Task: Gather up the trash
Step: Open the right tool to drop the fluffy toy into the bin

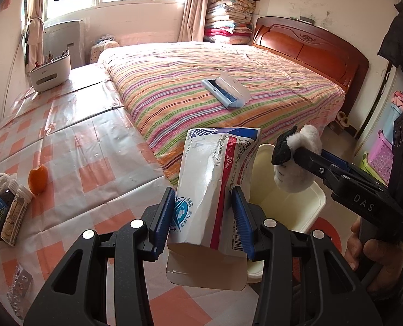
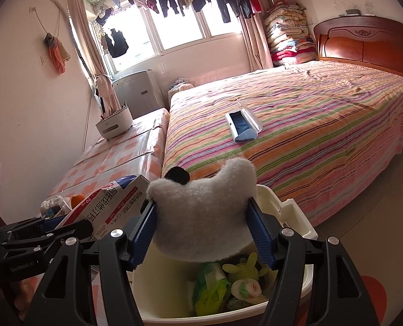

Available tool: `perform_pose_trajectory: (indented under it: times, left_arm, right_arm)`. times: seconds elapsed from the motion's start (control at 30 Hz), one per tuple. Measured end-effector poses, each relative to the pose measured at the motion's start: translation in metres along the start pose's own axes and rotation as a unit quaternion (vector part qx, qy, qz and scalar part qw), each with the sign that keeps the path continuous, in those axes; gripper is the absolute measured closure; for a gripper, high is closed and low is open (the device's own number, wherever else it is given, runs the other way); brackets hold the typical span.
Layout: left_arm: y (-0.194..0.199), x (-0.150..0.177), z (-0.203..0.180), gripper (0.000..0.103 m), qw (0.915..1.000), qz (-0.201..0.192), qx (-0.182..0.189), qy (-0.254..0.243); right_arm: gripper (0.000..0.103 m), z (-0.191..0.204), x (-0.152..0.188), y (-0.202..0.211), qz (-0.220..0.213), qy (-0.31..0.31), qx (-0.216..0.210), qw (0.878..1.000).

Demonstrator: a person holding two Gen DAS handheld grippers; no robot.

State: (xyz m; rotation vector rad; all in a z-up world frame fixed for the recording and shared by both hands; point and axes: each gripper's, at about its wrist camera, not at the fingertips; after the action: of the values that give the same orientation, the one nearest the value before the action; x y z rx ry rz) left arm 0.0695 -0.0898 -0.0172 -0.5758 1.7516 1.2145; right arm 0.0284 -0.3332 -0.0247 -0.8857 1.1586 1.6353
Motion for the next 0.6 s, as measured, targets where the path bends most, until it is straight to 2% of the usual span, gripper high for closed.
perform_pose_trajectory:
  times: [0.4,0.6]
  left_arm:
    - [-0.007,0.000,-0.002,0.060,1.0000,0.005,0.008,0.001]
    - [-0.009,0.000,-0.007,0.060,0.9999,0.007,0.013,-0.001]
  right_arm:
    - [0.028,-0.010,-0.002,0.001,-0.009,-0.030,0.004,1.000]
    - [0.025,-0.019,-0.007,0.009,-0.037,-0.057,0.006,0.998]
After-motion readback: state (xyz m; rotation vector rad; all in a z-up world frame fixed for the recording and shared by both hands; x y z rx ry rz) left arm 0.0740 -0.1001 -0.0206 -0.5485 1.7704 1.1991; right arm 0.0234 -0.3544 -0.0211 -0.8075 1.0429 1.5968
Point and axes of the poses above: each gripper's, at about its wrist camera, not at the fingertips, and y roughly against the way its jaws point, z to its left, x to its underside, and after that the axes turned 14 degrees about -z, right-handed
